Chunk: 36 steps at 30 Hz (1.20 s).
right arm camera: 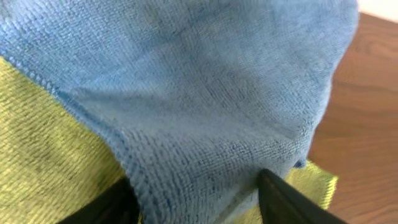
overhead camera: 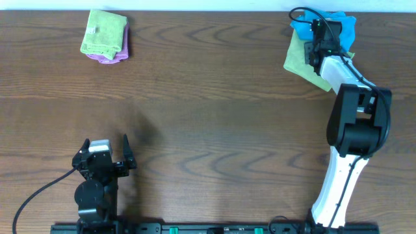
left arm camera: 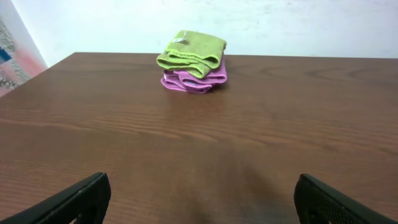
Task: Fold the cloth
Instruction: 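Reach the right gripper to the blue cloth and pinch its edge, then lift the blue cloth off the green cloth with the right gripper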
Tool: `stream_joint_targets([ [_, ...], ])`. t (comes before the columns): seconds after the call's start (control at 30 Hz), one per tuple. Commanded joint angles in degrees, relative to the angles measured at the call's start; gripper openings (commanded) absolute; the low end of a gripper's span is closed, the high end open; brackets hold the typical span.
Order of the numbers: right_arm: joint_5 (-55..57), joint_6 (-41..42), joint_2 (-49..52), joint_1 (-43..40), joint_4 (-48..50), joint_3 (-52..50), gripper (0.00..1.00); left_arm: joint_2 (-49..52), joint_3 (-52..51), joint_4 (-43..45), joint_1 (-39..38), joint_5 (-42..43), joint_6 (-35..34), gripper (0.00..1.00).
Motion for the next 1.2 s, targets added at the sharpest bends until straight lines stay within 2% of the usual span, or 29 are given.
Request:
stream_joint_targets([
  [0.0,1.88,-0.17,0.24,0.15,0.37,0.79,0.47,-0.26,-1.57,-0.76,-0.28,-0.55,-0.17,0.95],
  [0.13,2.12,-0.15,0.24,0.15,1.81,0.79,0.15,-0.26,-1.57,-0.76,-0.28,-0.55,-0.17,0.95],
  [0.33,2.12,-0.15,0.13,0.85,2.05,1.44,0.01,-0.26,-1.57,-0.76,-0.28,-0.55,-0.17,0.95],
  [0.77,2.08,-0.13,-11.58,9.11,-10.27,10.23,0.01,-0.26,-1.57,-0.76,-0.28,-0.55,-0.17,0.95],
  [0.97,1.22,-0.13,-22.56,14.73,-17.14,11.23,0.01,-0.26,-1.57,-0.76,-0.28,-0.55,-0.17,0.95],
  [1.17,-2.93,1.01,-34.38,21.57,-28.50,11.23,0.01,-0.26,-1.57,-0.76,-0.28,-0.55,-0.17,0.96],
])
